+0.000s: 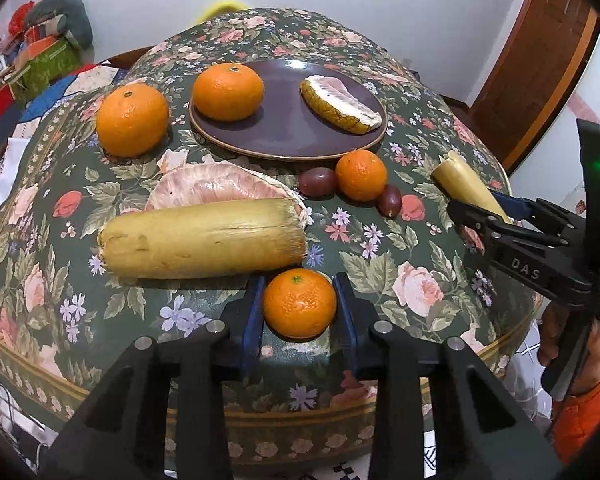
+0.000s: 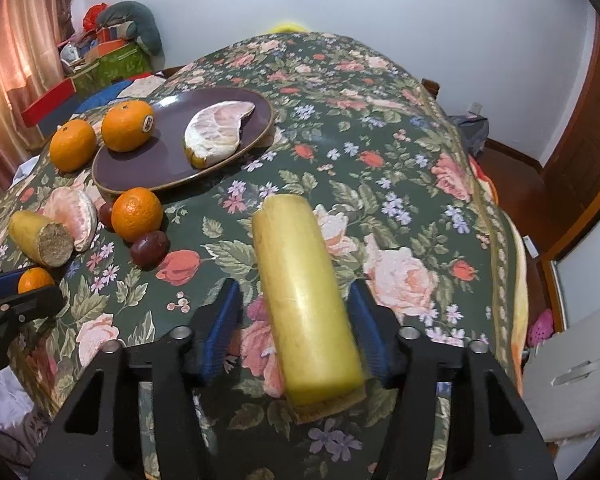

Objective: Organize fruits
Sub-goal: 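Lift the yellow cylinder with the right gripper while the left gripper grasps a mandarin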

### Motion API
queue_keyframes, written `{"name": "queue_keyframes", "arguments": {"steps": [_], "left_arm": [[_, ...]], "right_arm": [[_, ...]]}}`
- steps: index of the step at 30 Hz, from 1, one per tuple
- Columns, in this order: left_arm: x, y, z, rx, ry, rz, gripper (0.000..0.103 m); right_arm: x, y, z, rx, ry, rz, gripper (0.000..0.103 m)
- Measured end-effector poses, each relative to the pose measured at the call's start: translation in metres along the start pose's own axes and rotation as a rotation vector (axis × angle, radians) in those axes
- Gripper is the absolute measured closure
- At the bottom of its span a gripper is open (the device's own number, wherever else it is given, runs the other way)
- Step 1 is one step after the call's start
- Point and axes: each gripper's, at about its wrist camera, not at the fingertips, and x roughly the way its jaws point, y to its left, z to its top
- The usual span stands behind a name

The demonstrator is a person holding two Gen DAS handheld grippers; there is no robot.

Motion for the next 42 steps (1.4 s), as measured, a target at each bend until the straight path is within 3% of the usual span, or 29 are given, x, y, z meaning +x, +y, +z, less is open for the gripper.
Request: {"name": "queue_keyframes", "arguments": {"steps": [3,10,19,42], "left_arm": [[-0.005,-0.001,0.001,-0.004,-0.005,-0.019,0.069],[-0.031,-0.013,0.008,0.047,-0.092,-0.001,0.07],[-0.043,-0.007,0.029,0.037,-0.152,0.004,0.07],[-0.013,0.036,0.081,-0.026,-0.191,0.05,0.07]], "right_arm": [[-0.001,0.0,0.0,-0.003,-0.011,-0.022,0.063],[-0.004,-0.004,0.0,0.013,-0.014,0.006,0.065],[-0.015,0.0,0.0,0.028,-0.033,0.06,0.066],[-0.019,0.024,0.058,0.008,-0.151,0.142,0.068]]}}
